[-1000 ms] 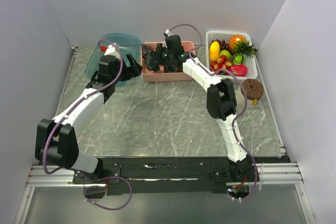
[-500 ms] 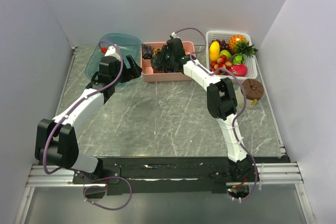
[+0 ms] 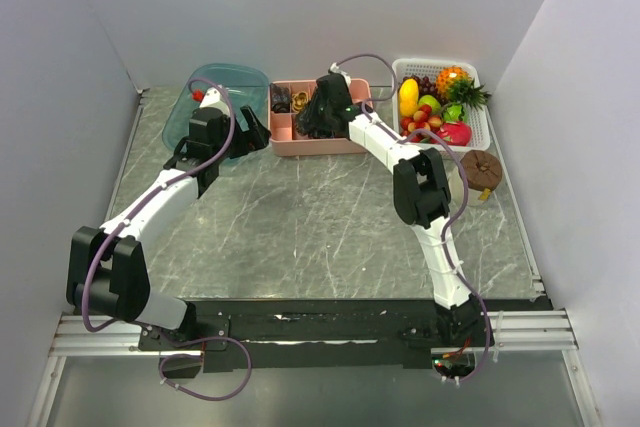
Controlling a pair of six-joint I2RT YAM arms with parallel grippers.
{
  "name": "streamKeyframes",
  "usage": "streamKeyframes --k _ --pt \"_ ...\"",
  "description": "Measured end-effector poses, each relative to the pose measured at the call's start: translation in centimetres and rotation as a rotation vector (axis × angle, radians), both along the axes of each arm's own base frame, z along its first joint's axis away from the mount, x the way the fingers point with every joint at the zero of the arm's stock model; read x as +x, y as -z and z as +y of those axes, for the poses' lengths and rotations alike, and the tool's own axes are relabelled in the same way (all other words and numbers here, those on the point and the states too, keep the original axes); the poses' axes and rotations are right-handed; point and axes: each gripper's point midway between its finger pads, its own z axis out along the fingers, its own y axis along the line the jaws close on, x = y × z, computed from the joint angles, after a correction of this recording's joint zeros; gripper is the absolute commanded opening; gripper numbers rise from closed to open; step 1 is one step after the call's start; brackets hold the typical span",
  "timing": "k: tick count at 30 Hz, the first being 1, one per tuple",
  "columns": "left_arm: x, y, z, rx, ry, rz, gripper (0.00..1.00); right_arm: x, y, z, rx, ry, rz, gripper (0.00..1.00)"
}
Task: Roll the ties
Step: Place the tie in the storage box.
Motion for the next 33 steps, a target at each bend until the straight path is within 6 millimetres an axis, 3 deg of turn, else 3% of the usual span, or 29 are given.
streamKeyframes --k 4,9,23,26,27,33 --pt "0.0 0.0 -0.1 -0.001 0.004 0.001 0.96 0.1 -0.1 -0.2 -0.030 0.014 -0.002 0.00" --pt "-0.2 0.4 -0.1 0.005 0.014 0.007 0.96 0.4 0.8 1.0 -0.079 -0.008 -0.009 0.00" --pt "-0.7 1.3 -0.4 0.006 0.040 0.024 0.96 -1.2 2.8 2.0 -0.191 -0.031 0.042 0.00" --pt "-0.7 1.3 -0.5 0.004 0.044 0.024 0.96 -1.5 2.8 2.1 -0.213 -0.040 0.040 0.15" --pt "-0.8 1.3 -0.5 0.003 0.045 0.024 0.97 -1.6 2.8 2.1 -0.216 -0.042 0.041 0.26" --pt "-0.8 1.2 -0.6 0.001 0.049 0.021 0.96 -1.8 2.9 2.5 -0.216 -0.067 0.044 0.69"
